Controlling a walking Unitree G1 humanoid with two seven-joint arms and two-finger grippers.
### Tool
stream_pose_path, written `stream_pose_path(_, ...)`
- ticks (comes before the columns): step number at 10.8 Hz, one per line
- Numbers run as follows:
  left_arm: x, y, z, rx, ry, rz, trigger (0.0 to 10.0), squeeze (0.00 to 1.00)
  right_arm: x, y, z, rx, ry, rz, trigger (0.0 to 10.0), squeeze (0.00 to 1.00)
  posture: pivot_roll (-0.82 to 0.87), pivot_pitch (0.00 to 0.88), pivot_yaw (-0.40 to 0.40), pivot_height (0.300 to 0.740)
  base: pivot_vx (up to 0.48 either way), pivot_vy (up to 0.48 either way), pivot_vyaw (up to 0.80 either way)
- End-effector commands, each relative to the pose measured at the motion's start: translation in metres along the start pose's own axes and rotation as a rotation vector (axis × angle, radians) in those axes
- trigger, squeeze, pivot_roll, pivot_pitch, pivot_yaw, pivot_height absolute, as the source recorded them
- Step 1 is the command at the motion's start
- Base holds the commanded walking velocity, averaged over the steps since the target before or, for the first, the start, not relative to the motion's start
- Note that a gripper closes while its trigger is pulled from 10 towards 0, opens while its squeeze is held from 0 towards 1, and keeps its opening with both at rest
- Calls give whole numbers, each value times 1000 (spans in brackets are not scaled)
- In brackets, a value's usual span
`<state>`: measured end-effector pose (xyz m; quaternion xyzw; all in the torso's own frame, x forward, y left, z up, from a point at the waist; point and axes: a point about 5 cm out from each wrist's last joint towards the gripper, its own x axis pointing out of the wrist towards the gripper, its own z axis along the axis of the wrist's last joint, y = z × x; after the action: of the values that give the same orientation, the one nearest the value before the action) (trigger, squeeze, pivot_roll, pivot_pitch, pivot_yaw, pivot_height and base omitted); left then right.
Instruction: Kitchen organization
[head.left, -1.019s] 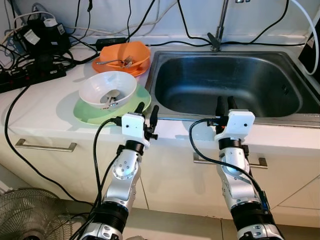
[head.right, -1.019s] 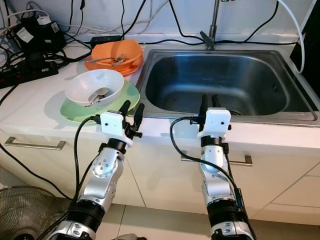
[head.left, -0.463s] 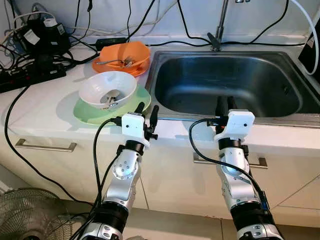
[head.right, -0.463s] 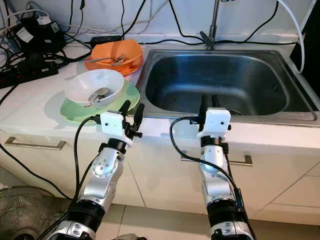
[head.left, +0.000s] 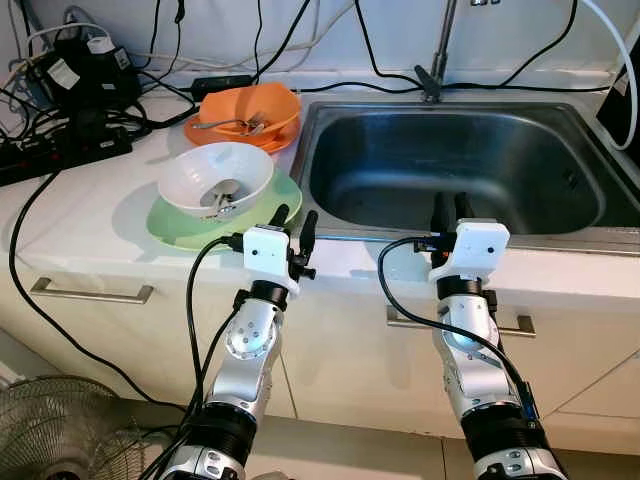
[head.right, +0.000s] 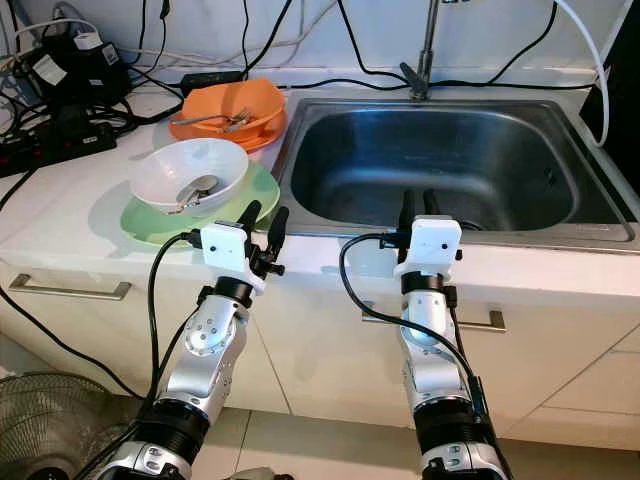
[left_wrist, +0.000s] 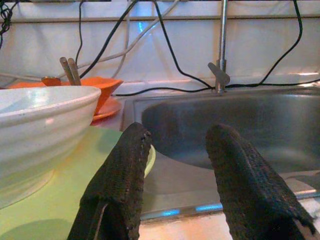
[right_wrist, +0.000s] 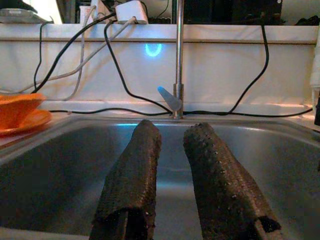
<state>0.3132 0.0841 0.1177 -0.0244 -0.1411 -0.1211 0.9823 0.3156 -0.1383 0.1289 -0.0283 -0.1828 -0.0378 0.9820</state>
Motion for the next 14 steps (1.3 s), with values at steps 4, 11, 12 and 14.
stream_pose_path(4, 1, 1, -1, 9, 4, 6, 10000, 0, 2, 5, 3, 2, -8, 12, 10000, 0, 58, 0, 76, 740, 0, 0, 0)
stream_pose_path(11, 1, 0, -1, 6, 3, 6, 10000, 0, 3, 3, 7, 5, -23, 9, 10000, 0, 59, 0, 70, 740, 0, 0, 0)
stream_pose_path(12, 1, 0, -1, 6, 3, 6, 10000, 0, 4, 3, 7, 4, -23, 8, 10000, 0, 57, 0, 71, 740, 0, 0, 0)
stream_pose_path(14, 1, 0, -1, 5, 3, 4, 10000, 0, 4, 2, 8, 5, -29, 5, 10000, 0, 56, 0, 71, 740, 0, 0, 0)
